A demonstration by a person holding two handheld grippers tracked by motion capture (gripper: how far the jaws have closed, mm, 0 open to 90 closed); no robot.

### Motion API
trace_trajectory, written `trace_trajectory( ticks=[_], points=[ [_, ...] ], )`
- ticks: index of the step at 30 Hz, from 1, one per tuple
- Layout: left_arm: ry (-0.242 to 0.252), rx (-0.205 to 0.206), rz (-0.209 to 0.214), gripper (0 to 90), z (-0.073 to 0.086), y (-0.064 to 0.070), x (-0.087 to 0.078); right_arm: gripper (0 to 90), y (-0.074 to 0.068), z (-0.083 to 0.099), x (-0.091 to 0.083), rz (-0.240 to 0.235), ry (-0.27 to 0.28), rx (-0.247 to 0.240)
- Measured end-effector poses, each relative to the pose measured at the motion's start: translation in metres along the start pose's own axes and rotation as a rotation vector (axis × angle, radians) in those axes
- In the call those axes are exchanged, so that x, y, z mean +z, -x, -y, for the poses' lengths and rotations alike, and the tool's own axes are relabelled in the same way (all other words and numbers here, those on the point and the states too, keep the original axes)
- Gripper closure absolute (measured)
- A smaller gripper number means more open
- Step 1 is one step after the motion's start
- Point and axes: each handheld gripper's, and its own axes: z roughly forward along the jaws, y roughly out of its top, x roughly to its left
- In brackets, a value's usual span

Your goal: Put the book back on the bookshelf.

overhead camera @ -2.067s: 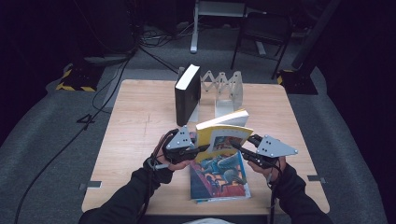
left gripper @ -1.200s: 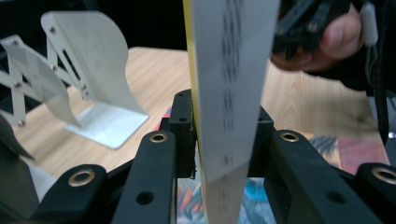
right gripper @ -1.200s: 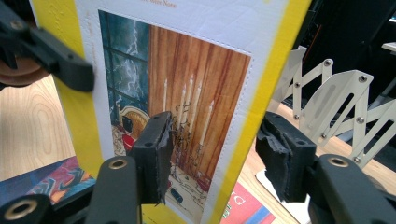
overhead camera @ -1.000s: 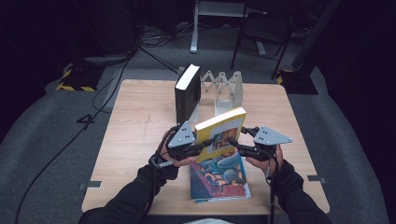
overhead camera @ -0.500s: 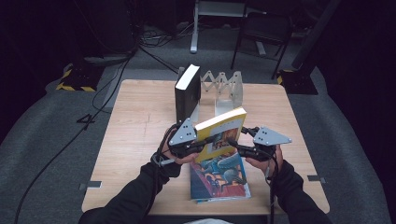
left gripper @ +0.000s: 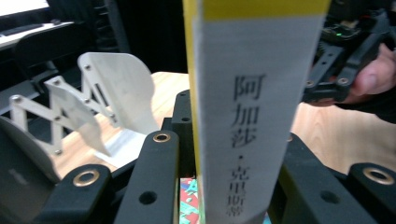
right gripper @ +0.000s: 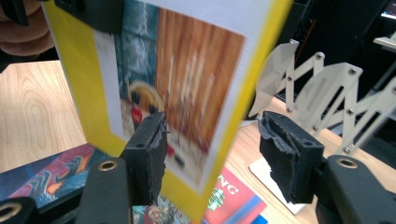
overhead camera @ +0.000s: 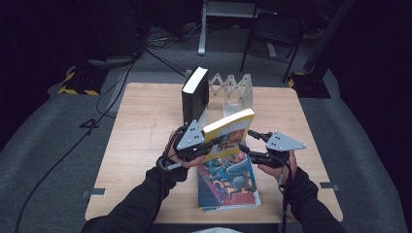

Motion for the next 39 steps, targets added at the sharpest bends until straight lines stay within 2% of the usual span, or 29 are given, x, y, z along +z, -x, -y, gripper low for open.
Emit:
trace_trajectory(
  ticks=[3, 4, 6, 7, 11, 15, 16, 17, 18, 20, 21, 24, 30, 32, 39],
  points=[
    [0.001, 0.001, -0.040, 74.8, 0.000, -0.006, -0.005, 42.1, 0.004, 0.004, -0.005, 0.006, -0.009, 0.011],
    [0.001, 0.001, -0.040, 74.8, 0.000, -0.006, -0.005, 42.1, 0.004, 0.004, -0.005, 0.006, -0.009, 0.011],
    [0.007, -0.005, -0.076, 74.8, 0.000, -0.012, -0.010, 42.0, 0.008, 0.009, -0.008, 0.014, -0.019, 0.020],
    [0.007, -0.005, -0.076, 74.8, 0.000, -0.012, -0.010, 42.0, 0.008, 0.009, -0.008, 0.014, -0.019, 0.020],
    [0.009, -0.004, -0.156, 74.9, 0.001, -0.022, -0.019, 41.8, 0.012, 0.014, -0.012, 0.028, -0.037, 0.036],
    [-0.002, 0.002, -0.241, 74.8, 0.004, -0.033, -0.028, 41.3, 0.012, 0.017, -0.012, 0.019, -0.055, 0.046],
    [-0.004, -0.007, -0.260, 74.8, 0.005, -0.036, -0.029, 41.3, 0.013, 0.017, -0.012, 0.014, -0.057, 0.046],
    [-0.004, -0.007, -0.260, 74.9, 0.005, -0.036, -0.029, 41.3, 0.013, 0.017, -0.012, 0.014, -0.057, 0.046],
    [-0.015, -0.011, -0.286, 74.8, 0.008, -0.040, -0.030, 41.2, 0.012, 0.018, -0.011, 0.004, -0.064, 0.047],
    [-0.022, -0.011, -0.298, 74.9, 0.011, -0.042, -0.030, 41.1, 0.011, 0.019, -0.011, -0.003, -0.067, 0.051],
    [-0.042, -0.023, -0.328, 74.9, 0.016, -0.046, -0.028, 41.0, 0.009, 0.021, -0.009, -0.016, -0.082, 0.041],
    [-0.057, -0.034, -0.341, 74.9, 0.020, -0.049, -0.024, 40.8, 0.007, 0.022, -0.007, -0.027, -0.098, 0.034],
    [-0.113, -0.081, -0.409, 74.8, 0.034, -0.054, -0.007, 40.7, 0.002, 0.025, -0.002, -0.041, -0.126, 0.019],
    [-0.133, -0.083, -0.444, 74.9, 0.038, -0.055, -0.001, 40.7, 0.002, 0.025, -0.001, -0.044, -0.131, 0.013],
    [-0.127, -0.140, -0.508, 74.8, 0.044, -0.059, 0.011, 40.7, 0.001, 0.026, 0.000, -0.041, -0.138, 0.011]
  ],
)
